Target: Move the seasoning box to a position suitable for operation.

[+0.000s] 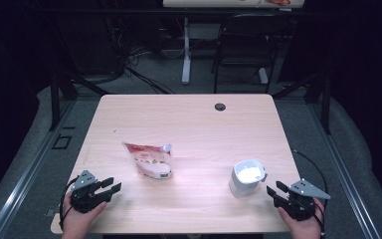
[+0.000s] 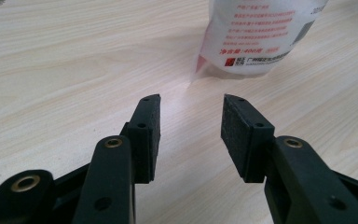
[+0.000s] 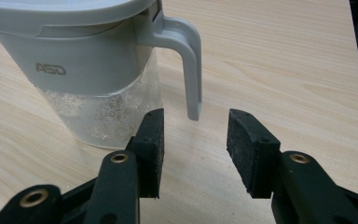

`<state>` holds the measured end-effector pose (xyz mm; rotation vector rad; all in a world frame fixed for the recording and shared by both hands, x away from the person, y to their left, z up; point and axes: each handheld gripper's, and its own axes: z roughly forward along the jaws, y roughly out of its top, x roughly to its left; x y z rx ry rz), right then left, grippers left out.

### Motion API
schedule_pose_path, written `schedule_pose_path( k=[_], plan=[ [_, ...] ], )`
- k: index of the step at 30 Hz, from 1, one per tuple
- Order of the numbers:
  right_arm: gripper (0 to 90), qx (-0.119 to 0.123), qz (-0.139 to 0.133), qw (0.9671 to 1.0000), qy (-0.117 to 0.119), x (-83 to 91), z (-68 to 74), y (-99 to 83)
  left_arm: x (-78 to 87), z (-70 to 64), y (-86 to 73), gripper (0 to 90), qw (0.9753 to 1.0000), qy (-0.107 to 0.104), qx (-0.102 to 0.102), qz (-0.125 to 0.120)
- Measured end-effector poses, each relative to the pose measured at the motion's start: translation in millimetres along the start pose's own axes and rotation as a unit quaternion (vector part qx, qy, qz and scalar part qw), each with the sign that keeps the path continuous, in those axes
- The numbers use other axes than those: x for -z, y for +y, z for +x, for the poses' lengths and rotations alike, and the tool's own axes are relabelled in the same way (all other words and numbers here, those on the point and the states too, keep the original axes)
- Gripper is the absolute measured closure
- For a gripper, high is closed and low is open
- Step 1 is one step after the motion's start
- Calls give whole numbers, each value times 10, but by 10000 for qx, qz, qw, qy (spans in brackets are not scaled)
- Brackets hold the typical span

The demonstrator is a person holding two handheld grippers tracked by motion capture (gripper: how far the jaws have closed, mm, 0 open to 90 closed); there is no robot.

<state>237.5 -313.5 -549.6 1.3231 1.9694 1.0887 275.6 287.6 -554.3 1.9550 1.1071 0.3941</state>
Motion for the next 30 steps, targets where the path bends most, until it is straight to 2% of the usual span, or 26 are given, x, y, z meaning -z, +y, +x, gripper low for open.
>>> schedule_pose_path(
  k=[4,8,11,16,19,22,26,30],
  plan=[
    [561,24,-13,10000,36,-19,5,9,33,2,-15,576,10000,22,2,-22],
    [554,46,-45,10000,37,-38,20,22,66,-3,-34,574,9999,21,138,-85],
    [547,136,-47,9999,49,-68,35,39,57,-8,-30,573,10000,24,67,-40],
    [528,181,41,9998,23,-126,51,55,31,-8,-31,559,9999,46,105,-57],
    [539,185,47,9998,-13,-138,47,60,24,-8,-25,555,9999,69,77,-74],
    [601,92,-2,9999,128,-151,37,87,19,-14,-25,550,10000,45,56,-34],
    [612,132,12,9999,61,-184,72,115,30,-33,-37,550,10000,29,-11,-20],
    [612,193,5,9998,-20,-208,88,123,30,-31,-41,551,10000,27,3,-20]
  ],
)
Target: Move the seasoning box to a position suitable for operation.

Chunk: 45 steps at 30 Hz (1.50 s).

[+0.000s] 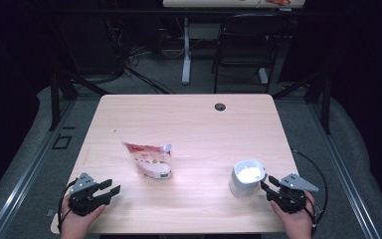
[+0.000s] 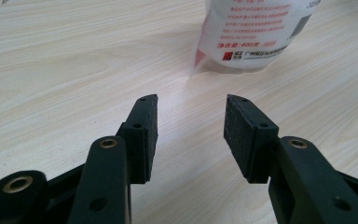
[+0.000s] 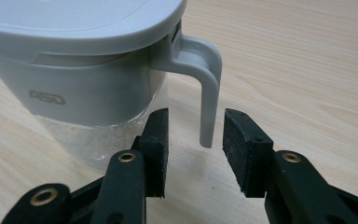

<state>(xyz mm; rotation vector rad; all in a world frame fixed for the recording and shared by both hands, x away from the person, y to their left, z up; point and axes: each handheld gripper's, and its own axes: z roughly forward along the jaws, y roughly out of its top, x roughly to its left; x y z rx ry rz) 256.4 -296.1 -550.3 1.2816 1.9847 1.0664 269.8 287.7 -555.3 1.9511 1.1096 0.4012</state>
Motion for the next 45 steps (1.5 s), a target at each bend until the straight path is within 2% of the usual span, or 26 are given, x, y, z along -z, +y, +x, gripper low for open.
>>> schedule_pose_path(
  k=[5,11,17,21,27,37,40,45],
  plan=[
    [647,-108,-66,9999,-19,-101,-13,44,1,8,1,557,10000,-7,0,8],
    [694,-14,-13,10000,-59,-193,-14,92,13,11,-8,563,10000,10,15,-32],
    [779,-96,-16,9999,-72,-220,-55,105,-28,24,-7,569,10000,22,17,33],
    [786,-136,-4,9999,-77,-221,-56,116,-24,4,-3,573,10000,14,-7,12],
    [808,-198,39,9995,-256,-239,-3,139,-55,-13,22,576,9999,-43,-99,33],
    [817,-205,103,9989,-417,-280,84,187,-58,-25,23,581,10000,-14,-68,-9],
    [817,-249,99,9987,-443,-305,121,204,-77,-53,34,584,10000,-62,-24,-35],
    [817,-146,50,9989,-450,-351,210,240,-151,-116,71,591,9998,-202,0,-43]
  ],
)
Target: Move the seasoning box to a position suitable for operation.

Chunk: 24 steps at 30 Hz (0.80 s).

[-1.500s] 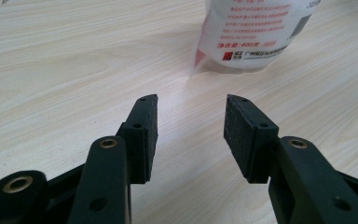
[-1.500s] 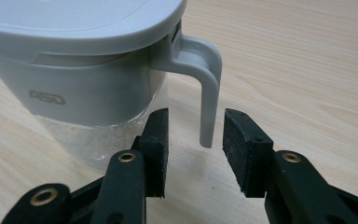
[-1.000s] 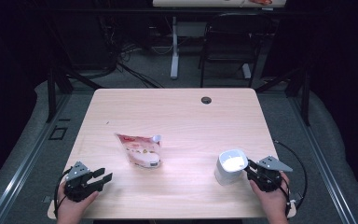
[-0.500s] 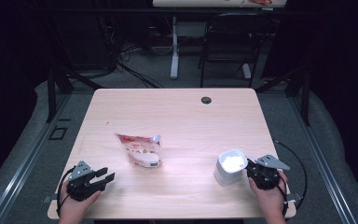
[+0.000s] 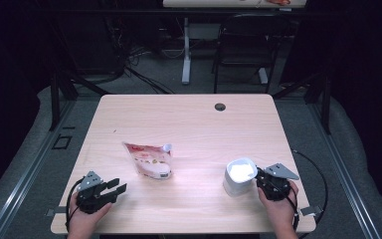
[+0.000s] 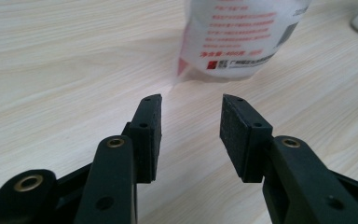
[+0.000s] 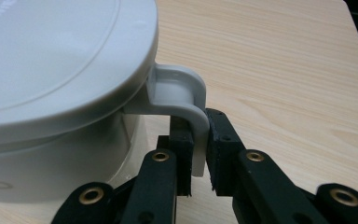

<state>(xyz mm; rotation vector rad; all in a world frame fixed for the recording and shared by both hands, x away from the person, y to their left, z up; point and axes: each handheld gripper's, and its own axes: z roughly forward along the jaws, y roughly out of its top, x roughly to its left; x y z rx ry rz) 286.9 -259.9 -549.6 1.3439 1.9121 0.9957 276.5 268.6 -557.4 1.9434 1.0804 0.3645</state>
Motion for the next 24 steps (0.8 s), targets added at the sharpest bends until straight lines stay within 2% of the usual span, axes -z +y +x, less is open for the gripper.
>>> schedule_pose_path(
  k=[2,11,13,17,19,21,23,24],
  plan=[
    [818,32,-15,10000,66,-19,39,14,-31,-22,28,594,10000,36,-69,-1],
    [818,-5,38,9999,138,-81,209,61,-113,-56,90,611,9999,79,65,-69],
    [817,20,32,9999,169,-87,232,68,-115,-64,101,612,9998,100,113,-130],
    [817,41,9,9997,222,-110,279,74,-137,-52,121,612,9988,187,386,-249],
    [818,46,5,9997,236,-120,309,83,-164,-45,132,612,9984,224,443,-259],
    [817,63,24,9996,257,-122,322,85,-185,-50,136,611,9987,258,397,-212],
    [814,51,40,9997,249,-120,343,84,-186,-66,132,609,9991,290,268,-153],
    [809,-30,16,9995,303,-110,353,72,-180,-66,126,607,9993,309,193,-126]
  ],
)
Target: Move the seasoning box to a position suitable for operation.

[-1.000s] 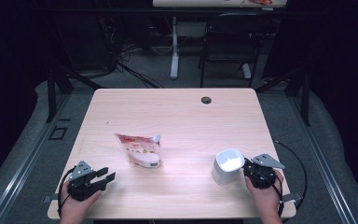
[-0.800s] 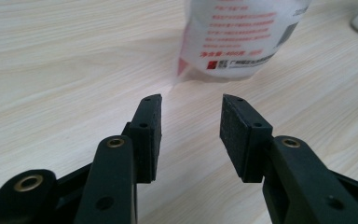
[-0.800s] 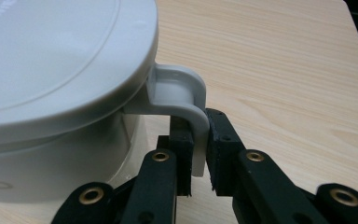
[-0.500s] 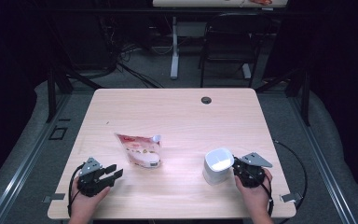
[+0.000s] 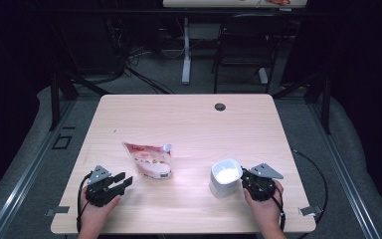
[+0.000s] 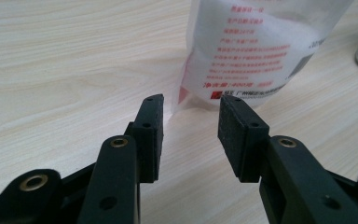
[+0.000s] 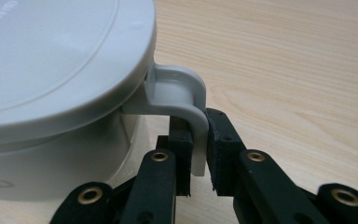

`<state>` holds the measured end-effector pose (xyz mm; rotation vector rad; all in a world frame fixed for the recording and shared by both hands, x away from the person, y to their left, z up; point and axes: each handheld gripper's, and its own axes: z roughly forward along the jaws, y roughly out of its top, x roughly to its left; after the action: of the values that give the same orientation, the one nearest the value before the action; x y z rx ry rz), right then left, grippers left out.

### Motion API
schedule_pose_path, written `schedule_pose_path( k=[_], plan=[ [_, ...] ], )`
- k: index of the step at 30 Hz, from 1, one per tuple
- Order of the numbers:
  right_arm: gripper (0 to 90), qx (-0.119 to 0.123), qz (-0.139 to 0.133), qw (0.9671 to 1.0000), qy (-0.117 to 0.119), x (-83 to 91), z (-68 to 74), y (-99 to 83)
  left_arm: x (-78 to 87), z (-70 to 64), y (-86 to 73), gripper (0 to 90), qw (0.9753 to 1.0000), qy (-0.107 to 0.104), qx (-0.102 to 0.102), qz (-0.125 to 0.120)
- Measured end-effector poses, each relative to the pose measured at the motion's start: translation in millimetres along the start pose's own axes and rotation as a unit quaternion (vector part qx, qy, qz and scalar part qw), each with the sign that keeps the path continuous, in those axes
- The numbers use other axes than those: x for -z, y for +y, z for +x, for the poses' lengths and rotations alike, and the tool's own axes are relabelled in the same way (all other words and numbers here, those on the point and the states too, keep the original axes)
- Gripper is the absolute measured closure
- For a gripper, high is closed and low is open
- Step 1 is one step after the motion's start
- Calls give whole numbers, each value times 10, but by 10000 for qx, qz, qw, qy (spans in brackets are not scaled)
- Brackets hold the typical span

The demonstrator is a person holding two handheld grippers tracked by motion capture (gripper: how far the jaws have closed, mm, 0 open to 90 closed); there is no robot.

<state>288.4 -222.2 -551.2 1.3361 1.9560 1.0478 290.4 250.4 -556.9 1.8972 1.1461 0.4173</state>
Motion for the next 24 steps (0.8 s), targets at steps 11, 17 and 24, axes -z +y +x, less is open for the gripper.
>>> schedule_pose_path(
  k=[11,17,24],
  plan=[
    [776,163,-15,9985,525,115,-6,-53,28,-31,-7,598,9994,-172,-259,135],
    [801,268,88,9971,701,212,13,-84,32,-36,3,598,9989,-252,-361,163],
    [803,279,110,9964,792,275,37,-105,48,-50,19,599,9987,-316,-378,109]
  ],
)
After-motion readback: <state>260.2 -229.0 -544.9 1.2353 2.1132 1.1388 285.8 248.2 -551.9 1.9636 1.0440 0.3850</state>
